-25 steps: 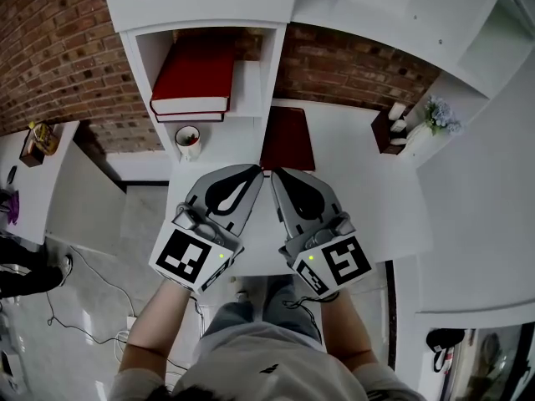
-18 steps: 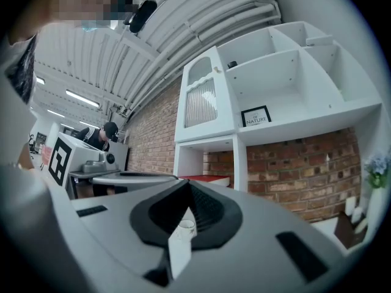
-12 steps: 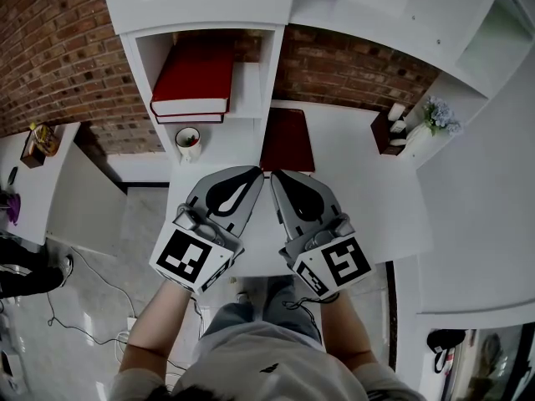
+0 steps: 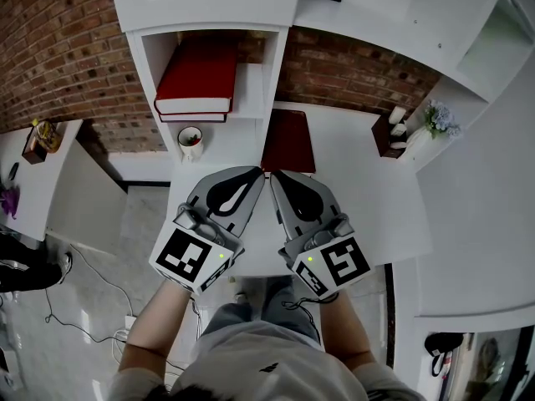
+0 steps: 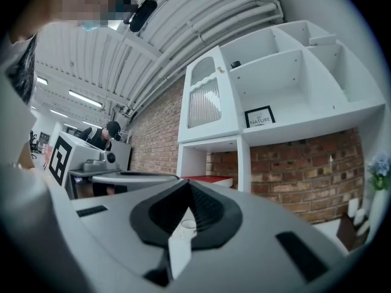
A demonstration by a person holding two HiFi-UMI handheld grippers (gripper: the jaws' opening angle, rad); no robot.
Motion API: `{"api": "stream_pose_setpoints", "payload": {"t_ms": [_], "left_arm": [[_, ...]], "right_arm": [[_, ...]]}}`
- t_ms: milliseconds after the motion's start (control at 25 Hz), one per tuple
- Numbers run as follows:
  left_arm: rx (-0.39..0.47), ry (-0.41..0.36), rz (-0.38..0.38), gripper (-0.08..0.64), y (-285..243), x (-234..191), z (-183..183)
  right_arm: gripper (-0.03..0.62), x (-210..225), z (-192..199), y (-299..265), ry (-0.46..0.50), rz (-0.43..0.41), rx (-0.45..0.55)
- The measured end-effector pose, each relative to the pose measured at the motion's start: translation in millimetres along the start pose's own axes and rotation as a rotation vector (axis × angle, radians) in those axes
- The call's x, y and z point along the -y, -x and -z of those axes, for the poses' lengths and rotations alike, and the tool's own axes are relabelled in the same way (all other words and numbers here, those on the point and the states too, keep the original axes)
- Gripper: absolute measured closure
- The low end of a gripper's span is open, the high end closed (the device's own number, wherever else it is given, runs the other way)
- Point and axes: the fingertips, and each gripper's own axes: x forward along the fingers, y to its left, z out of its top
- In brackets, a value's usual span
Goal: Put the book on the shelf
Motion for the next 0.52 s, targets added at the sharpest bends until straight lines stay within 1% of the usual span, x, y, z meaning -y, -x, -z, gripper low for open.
{"api": "stream_pose_setpoints", "payload": {"t_ms": [520], "left_arm": [[0.005,0.003,0.0,0.541,1.9,0.7,-2.9]], "right_arm": [[0.584,-1.9,-1.3,1.1,-0.012,-0.004,0.01]]}}
